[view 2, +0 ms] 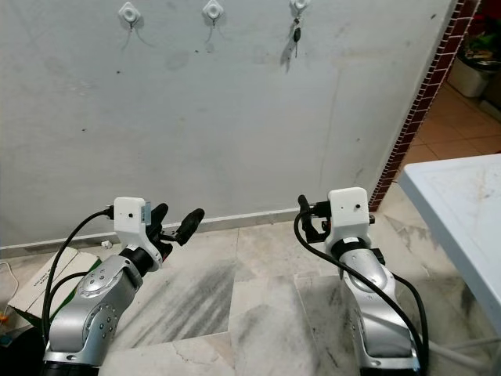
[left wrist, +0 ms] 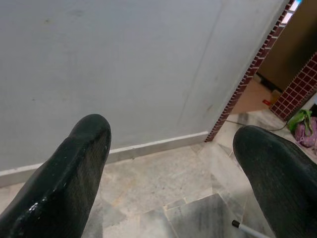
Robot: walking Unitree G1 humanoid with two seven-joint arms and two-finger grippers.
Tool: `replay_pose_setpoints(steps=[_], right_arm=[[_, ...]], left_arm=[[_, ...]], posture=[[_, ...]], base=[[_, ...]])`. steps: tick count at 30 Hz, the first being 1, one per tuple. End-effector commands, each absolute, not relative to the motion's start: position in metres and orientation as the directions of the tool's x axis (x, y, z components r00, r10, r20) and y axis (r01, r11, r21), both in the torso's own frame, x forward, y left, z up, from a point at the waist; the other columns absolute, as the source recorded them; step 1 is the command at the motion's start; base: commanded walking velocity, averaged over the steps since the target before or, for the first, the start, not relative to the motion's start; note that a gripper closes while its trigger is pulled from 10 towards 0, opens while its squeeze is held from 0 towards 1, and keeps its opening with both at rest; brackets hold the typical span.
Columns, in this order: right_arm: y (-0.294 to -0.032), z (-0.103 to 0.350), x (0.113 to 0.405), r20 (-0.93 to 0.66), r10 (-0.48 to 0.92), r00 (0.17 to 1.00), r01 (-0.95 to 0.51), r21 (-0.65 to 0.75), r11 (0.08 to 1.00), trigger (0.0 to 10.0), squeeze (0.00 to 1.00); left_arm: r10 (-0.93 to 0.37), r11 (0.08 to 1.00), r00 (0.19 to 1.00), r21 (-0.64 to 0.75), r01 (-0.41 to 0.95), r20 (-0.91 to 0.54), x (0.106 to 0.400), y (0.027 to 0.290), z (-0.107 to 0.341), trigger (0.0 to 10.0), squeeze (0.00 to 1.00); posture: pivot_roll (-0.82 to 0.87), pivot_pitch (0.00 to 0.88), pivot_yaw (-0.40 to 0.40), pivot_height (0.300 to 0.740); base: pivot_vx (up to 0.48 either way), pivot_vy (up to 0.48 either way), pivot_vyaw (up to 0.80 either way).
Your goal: Hang keys on a hook
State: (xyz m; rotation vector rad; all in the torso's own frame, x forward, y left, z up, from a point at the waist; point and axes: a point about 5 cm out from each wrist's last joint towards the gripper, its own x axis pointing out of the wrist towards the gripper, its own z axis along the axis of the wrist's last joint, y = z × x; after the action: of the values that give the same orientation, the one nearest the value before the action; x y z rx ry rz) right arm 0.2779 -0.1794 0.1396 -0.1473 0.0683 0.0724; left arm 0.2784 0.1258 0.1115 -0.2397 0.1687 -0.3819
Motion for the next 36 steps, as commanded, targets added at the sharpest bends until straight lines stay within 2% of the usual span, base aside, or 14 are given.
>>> replay_pose_setpoints(steps=[1, 8, 36], right_arm=[[-0.1862, 0.1453, 0.2738, -0.045, 0.041, 0.998, -0.047, -0.153, 0.987, 10.0, 0.00], [-0.1861, 0.1502, 0.2714, -0.013, 0.042, 0.999, -0.043, -0.154, 0.987, 10.0, 0.00], [-0.1798, 0.1494, 0.2763, -0.023, 0.056, 0.998, -0.059, -0.143, 0.988, 10.0, 0.00]], left_arm=[[-0.419, 0.889, 0.902, -0.249, 0.384, -0.106, 0.2761, 0.1247, 0.1171, 10.0, 0.00], [-0.442, 0.880, 0.891, -0.247, 0.406, -0.108, 0.2761, 0.1250, 0.1188, 10.0, 0.00], [-0.480, 0.862, 0.868, -0.250, 0.441, -0.125, 0.2794, 0.1233, 0.1195, 10.0, 0.00]], posture=[[-0.07, 0.000, 0.057, 0.740], [-0.07, 0.000, 0.061, 0.740], [-0.06, 0.000, 0.064, 0.740]], base=[[0.000, 0.000, -0.76], [0.000, 0.000, -0.50], [0.000, 0.000, -0.78]])
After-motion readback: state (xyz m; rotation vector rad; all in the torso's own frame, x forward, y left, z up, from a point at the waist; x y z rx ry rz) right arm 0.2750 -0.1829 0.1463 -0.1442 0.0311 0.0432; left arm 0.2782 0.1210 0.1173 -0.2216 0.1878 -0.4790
